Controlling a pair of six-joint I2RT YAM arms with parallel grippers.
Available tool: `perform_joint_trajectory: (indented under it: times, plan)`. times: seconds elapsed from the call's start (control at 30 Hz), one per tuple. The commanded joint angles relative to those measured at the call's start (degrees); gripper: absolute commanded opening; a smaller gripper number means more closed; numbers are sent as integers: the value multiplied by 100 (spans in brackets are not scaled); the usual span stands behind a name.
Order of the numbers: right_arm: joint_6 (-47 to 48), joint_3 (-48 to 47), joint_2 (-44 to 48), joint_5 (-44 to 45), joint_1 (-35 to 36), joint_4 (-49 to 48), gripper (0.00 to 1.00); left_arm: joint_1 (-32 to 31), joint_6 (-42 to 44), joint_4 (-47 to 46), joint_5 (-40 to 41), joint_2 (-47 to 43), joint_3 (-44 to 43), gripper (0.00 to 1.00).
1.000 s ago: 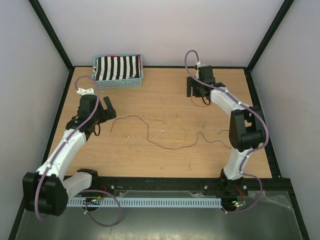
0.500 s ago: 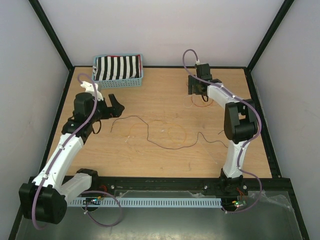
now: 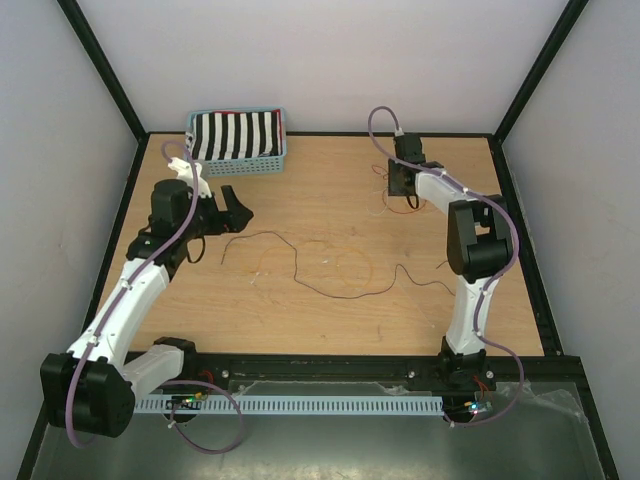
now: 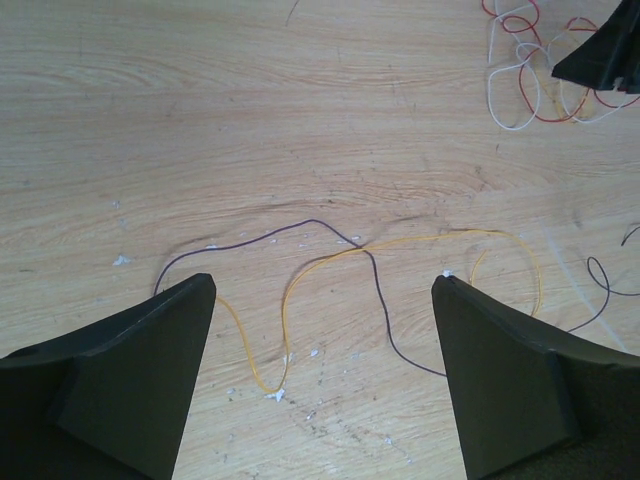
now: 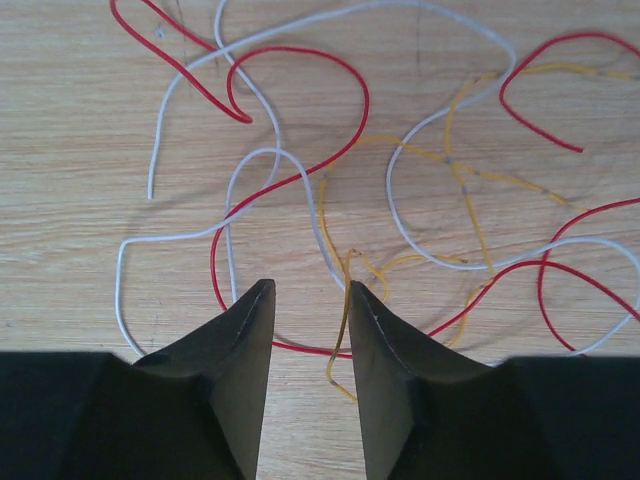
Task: Zip-tie the wires
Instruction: Untie the cable at the center of the board.
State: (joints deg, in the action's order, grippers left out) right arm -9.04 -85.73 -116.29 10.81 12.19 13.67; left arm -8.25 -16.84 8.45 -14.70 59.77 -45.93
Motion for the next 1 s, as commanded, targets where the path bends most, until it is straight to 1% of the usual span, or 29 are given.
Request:
perform_joint_trajectory:
  times: [0.0,0.07,0.17,0.23,0.33,0.4,0.53,0.6,0.67,0.73,0.83,0.97]
  plan:
    - [-56,68,-59,-123,-24,165,39,-19,93,-164,-169,-18,-254,91]
    - [-34,34,26,-113,-23,211,27,-27,93,-163,-202,-19,-281,90]
    - [82,-18,277,3,-23,287,14,-35,139,-166,-339,-11,-360,89]
    - [184,-101,500,79,-19,359,9,-49,189,-167,-480,6,-435,89]
    - [333,-233,827,169,-27,519,6,-63,285,-166,-755,82,-593,89]
    - [402,-287,1091,179,-23,581,0,-92,326,-162,-931,158,-713,89]
    - [457,-408,1552,71,-24,664,0,-268,529,-160,-1227,396,-1055,89]
    - [486,-526,1752,-168,-19,747,0,-392,705,-219,-1443,565,-1316,92]
    - [508,-846,1940,-502,-23,848,0,-490,772,-458,-1775,765,-1505,95]
    - [523,-1110,2129,-961,-23,890,0,-575,777,-759,-2036,966,-1682,98]
    - [516,-1467,2407,-1525,-28,898,0,-659,728,-1031,-2105,1281,-1982,99]
    - [558,-1818,2801,-1819,-23,892,0,-680,387,-1372,-2372,1681,-2345,99]
